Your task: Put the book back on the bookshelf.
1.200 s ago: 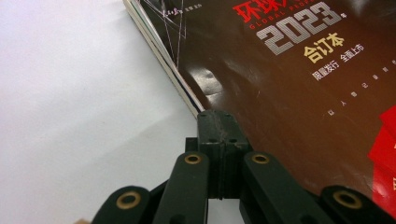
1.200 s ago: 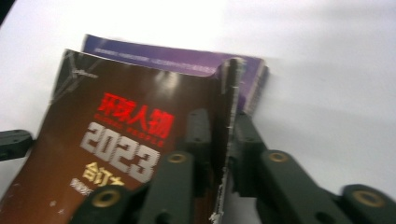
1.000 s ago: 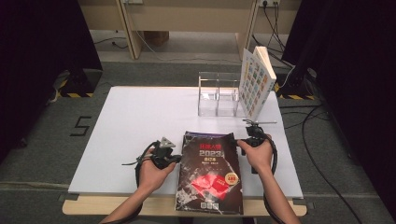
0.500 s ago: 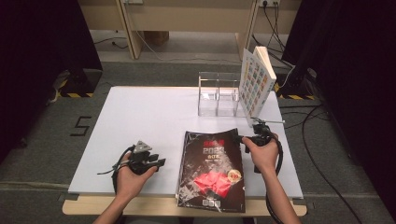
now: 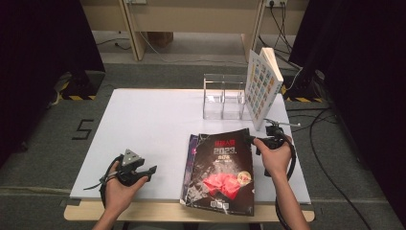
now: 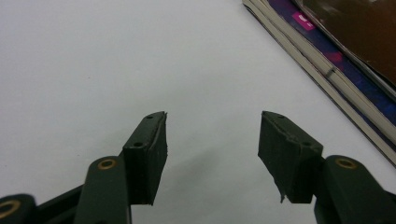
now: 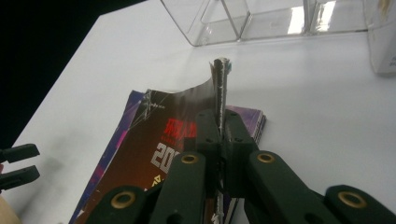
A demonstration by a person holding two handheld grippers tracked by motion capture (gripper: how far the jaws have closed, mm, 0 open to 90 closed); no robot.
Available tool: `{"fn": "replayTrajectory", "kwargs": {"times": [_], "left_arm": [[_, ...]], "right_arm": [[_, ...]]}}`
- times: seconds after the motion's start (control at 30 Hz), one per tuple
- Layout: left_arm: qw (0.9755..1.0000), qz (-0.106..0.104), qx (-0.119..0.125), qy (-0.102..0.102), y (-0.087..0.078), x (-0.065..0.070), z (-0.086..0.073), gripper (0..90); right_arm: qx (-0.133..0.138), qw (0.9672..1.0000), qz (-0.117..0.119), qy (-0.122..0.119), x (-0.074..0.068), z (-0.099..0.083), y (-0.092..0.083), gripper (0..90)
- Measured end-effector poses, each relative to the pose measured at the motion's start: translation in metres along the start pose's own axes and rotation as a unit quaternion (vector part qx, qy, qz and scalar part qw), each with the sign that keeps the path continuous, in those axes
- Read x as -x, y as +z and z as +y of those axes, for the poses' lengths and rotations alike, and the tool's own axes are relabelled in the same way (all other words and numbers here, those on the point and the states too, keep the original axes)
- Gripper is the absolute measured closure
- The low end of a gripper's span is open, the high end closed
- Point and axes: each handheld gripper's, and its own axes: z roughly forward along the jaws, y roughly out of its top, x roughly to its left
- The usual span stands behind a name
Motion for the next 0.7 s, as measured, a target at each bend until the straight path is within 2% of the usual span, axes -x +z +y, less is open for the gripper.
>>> {"fn": "replayTrajectory", "kwargs": {"times": [0.07,0.3,0.4,0.7], "left_arm": [[1.0,-0.001,0.003,0.004,0.0,0.0,0.0,40.7],[0.9999,0.001,0.016,-0.002,-0.001,-0.001,-0.003,38.5],[0.9998,0.004,0.017,-0.005,0.0,-0.001,-0.005,39.2],[0.9997,0.008,0.024,-0.009,-0.002,-0.002,-0.006,39.4]], "right_arm": [[0.005,1.0,-0.002,-0.005,0.0,0.002,-0.003,87.4],[0.033,0.9993,-0.011,-0.009,-0.006,0.011,-0.017,87.4],[0.047,0.9986,-0.016,-0.019,-0.009,0.015,-0.023,87.4],[0.079,0.9962,-0.025,-0.029,-0.019,0.027,-0.035,87.4]]}}
